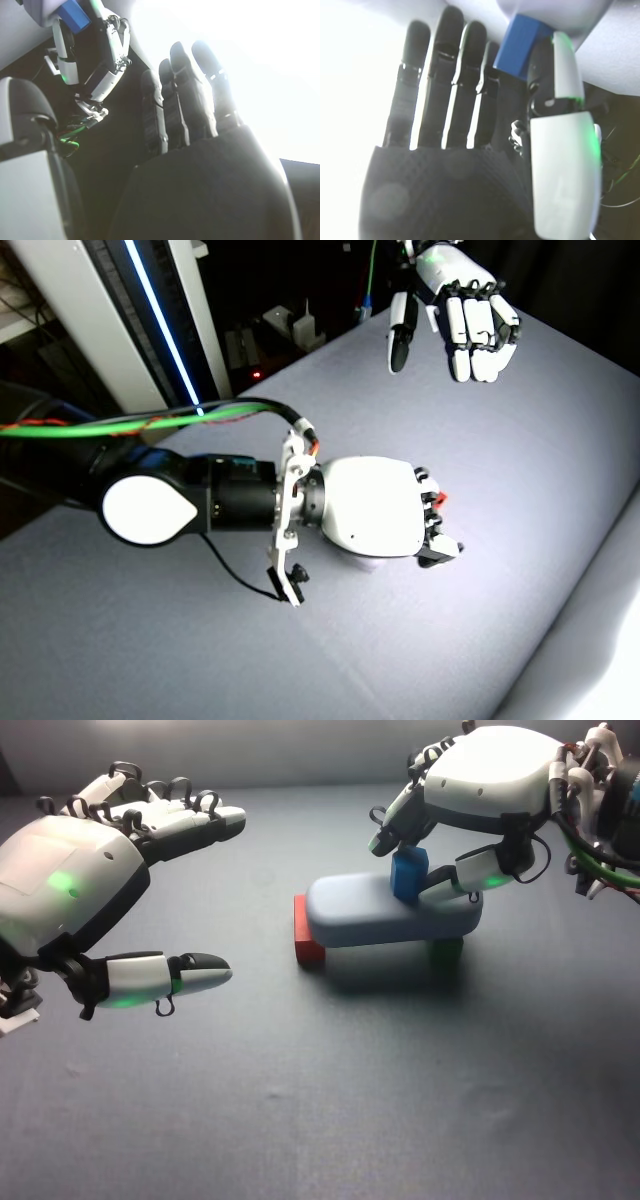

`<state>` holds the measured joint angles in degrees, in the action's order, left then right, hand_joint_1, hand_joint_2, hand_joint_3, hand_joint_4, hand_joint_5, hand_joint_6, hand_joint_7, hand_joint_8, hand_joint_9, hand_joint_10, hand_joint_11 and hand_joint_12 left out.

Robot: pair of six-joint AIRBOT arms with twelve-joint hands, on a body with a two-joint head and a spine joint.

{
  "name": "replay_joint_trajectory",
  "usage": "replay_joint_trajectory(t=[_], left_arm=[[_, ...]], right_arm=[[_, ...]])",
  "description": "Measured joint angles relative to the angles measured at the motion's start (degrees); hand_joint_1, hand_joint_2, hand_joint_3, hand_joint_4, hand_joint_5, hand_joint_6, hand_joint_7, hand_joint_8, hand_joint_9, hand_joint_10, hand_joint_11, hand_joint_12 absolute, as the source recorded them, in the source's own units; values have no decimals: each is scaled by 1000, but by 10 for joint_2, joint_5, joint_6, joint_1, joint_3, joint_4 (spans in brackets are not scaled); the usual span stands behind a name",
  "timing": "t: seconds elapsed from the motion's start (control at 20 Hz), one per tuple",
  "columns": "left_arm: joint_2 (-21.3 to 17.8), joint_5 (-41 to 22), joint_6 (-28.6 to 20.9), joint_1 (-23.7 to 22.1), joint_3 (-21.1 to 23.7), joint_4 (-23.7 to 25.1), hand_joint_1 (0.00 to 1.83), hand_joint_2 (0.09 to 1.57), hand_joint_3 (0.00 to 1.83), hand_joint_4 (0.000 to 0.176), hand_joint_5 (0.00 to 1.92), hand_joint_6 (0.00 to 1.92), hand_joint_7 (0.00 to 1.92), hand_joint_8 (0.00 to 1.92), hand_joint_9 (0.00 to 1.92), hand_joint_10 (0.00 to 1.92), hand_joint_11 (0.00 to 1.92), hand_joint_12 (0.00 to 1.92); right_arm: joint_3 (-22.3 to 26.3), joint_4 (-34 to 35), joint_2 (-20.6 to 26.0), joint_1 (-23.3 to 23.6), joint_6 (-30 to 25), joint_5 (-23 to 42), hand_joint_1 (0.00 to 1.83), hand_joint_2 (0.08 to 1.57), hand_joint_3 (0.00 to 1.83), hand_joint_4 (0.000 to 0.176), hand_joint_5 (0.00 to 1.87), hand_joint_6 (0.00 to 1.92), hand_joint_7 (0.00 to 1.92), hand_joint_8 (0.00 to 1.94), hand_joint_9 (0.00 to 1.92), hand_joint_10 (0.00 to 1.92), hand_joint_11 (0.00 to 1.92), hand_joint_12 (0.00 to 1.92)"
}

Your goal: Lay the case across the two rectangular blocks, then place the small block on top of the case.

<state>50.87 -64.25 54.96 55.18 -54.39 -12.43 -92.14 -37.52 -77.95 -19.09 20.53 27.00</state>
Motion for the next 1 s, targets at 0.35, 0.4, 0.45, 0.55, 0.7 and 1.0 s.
replay_joint_trajectory(t=[0.35, 0.4, 0.45, 0.55, 0.7, 1.0], left_arm=[[0, 0, 0, 0, 0, 0, 904, 942, 1, 0, 427, 0, 385, 0, 427, 0, 0, 1192], [0, 0, 0, 0, 0, 0, 903, 944, 1, 0, 426, 0, 384, 0, 434, 3, 0, 1190], [0, 0, -2, 0, 0, 0, 916, 942, 0, 0, 428, 1, 386, 1, 446, 8, 0, 1194], [0, 0, -2, 0, 0, -1, 927, 945, 1, 0, 421, 0, 383, 0, 456, 10, 0, 1201], [0, 0, -4, 0, 0, 1, 1003, 941, 0, 0, 387, 0, 385, 1, 491, 12, 22, 1211], [0, -1, -4, 0, 1, 0, 909, 988, 7, 39, 166, 0, 179, 0, 225, 0, 0, 909]], right_arm=[[4, 0, 3, 4, 0, -3, 747, 969, 0, 73, 326, 0, 366, 0, 408, 0, 1, 1069], [7, 0, 6, 4, 0, -2, 707, 943, 0, 94, 228, 0, 279, 0, 336, 0, 0, 1030], [10, 0, 10, 4, 0, 1, 694, 929, 0, 101, 178, 0, 239, 0, 298, 0, 0, 996], [15, 2, 17, 4, 0, 7, 650, 898, 0, 113, 83, 1, 156, 2, 206, 3, 0, 780], [19, 10, 23, 4, 2, 14, 645, 889, 1, 144, 19, 4, 108, 1, 88, 17, 0, 406], [41, 35, 36, 4, 22, 31, 672, 873, 0, 125, 0, 0, 55, 8, 54, 20, 73, 54]])
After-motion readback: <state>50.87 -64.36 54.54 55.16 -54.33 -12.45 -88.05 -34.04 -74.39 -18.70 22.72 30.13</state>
